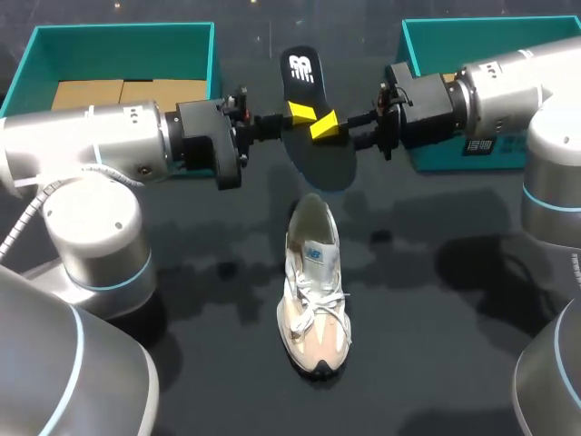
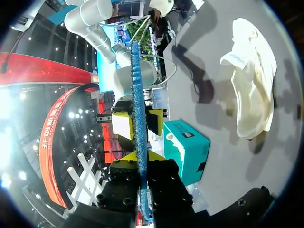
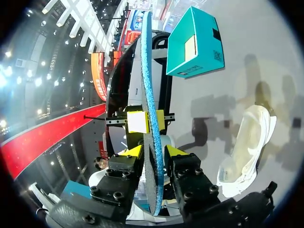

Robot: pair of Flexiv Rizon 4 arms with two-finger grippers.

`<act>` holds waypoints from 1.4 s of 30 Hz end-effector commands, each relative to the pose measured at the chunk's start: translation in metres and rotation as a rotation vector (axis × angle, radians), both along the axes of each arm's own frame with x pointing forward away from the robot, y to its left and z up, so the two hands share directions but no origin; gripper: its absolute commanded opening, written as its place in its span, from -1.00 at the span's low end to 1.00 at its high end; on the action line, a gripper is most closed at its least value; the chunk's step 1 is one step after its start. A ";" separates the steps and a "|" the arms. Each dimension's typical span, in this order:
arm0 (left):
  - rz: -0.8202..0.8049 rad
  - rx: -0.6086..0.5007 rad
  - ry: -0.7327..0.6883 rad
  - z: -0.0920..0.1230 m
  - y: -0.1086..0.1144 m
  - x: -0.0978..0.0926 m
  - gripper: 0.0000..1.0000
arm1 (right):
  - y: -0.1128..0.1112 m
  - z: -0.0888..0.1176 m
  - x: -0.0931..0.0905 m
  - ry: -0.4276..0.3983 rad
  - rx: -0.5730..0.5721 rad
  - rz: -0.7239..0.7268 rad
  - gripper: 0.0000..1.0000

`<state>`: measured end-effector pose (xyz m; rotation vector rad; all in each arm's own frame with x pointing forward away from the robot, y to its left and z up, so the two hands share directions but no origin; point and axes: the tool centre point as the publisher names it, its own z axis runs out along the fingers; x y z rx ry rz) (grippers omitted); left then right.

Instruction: Take the shoe out of the shoebox, open the shoe tongue, remove and reinsert the insole, then place the shoe into the shoebox

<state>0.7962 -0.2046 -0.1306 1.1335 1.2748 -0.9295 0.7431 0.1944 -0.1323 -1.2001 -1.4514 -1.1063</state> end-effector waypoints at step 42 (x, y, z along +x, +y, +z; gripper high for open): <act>0.030 0.137 0.174 0.023 0.067 -0.027 1.00 | -0.024 -0.014 0.024 -0.011 0.046 0.033 -1.00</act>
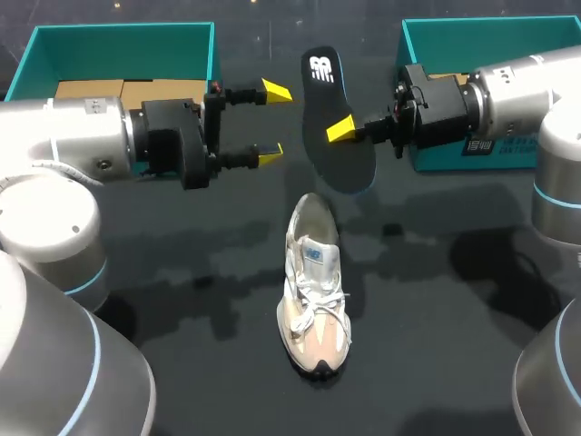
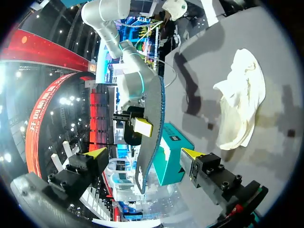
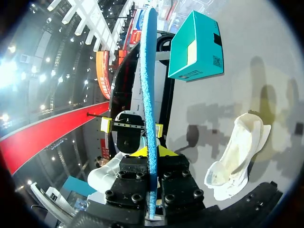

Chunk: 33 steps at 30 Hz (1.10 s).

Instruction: Take the shoe out of the shoebox, open the shoe tongue, remove and reinsert the insole, then place the shoe into the shoebox

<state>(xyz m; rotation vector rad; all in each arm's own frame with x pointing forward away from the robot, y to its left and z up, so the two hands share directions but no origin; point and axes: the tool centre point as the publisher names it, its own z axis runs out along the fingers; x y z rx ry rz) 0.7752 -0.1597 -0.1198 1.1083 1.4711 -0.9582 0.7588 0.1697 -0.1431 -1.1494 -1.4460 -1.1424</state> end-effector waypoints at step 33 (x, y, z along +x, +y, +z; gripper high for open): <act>0.225 0.526 0.526 -0.029 0.071 0.008 1.00 | -0.012 -0.012 0.029 -0.162 0.064 0.029 -1.00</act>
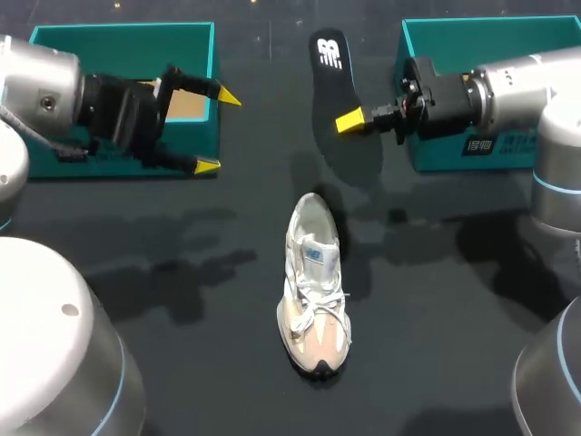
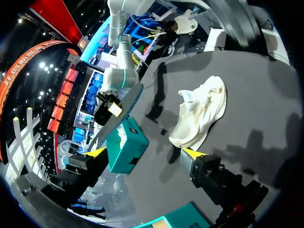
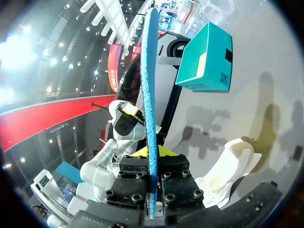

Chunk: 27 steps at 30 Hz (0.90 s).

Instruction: Take the shoe out of the shoebox, open the shoe tongue, remove and reinsert the insole, then place the shoe into the shoebox

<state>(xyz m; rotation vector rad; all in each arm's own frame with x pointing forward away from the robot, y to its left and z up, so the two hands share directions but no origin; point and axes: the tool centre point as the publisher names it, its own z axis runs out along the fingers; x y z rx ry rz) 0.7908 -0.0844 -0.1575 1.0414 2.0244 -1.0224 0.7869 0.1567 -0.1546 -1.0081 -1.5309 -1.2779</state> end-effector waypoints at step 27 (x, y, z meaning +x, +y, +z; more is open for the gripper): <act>0.337 0.439 0.421 -0.061 -0.010 -0.047 1.00 | 0.003 -0.024 -0.009 -0.183 0.063 -0.077 -1.00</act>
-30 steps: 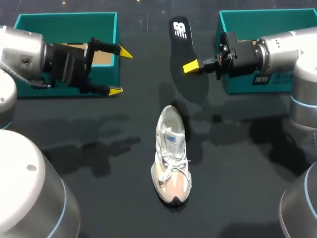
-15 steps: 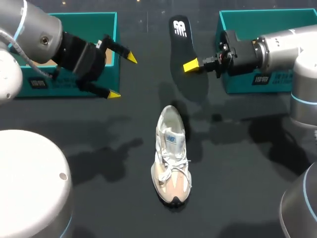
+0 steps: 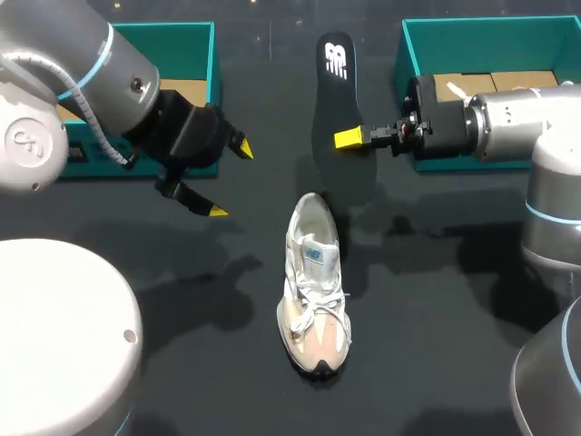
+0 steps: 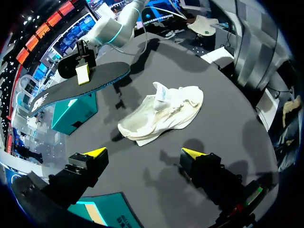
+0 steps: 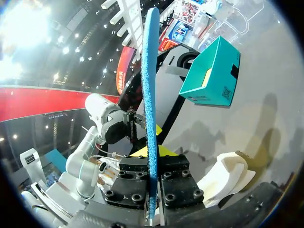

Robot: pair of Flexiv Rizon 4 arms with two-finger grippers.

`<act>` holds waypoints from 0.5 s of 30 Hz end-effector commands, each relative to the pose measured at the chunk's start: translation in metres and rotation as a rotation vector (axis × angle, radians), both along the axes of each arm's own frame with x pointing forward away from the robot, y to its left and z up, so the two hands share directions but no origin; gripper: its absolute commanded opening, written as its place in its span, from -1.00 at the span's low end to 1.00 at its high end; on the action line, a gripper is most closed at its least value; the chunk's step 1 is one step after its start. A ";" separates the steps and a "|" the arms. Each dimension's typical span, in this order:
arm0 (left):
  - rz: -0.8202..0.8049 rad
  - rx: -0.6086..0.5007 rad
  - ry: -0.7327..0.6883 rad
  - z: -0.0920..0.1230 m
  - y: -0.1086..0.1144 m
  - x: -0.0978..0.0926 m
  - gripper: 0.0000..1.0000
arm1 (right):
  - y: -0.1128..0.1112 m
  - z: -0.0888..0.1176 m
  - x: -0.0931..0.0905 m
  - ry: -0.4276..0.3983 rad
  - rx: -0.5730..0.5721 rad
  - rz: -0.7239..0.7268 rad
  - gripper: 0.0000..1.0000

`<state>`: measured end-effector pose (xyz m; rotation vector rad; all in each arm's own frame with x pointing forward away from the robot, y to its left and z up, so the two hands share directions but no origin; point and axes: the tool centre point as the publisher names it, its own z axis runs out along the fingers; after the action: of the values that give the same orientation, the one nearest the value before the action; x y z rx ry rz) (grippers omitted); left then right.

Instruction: Take the shoe out of the shoebox, open the shoe tongue, remove and reinsert the insole, then place the shoe into the shoebox

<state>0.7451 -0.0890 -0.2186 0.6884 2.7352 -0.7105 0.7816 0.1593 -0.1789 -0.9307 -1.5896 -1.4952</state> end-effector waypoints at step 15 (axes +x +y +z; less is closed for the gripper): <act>0.141 0.017 0.176 -0.054 -0.013 0.009 1.00 | 0.012 -0.027 0.016 -0.116 0.040 -0.016 -1.00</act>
<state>0.7405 -0.0895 -0.2555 0.4586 2.8878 -0.7402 0.7886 0.1633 -0.1976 -0.8817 -1.6402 -1.6036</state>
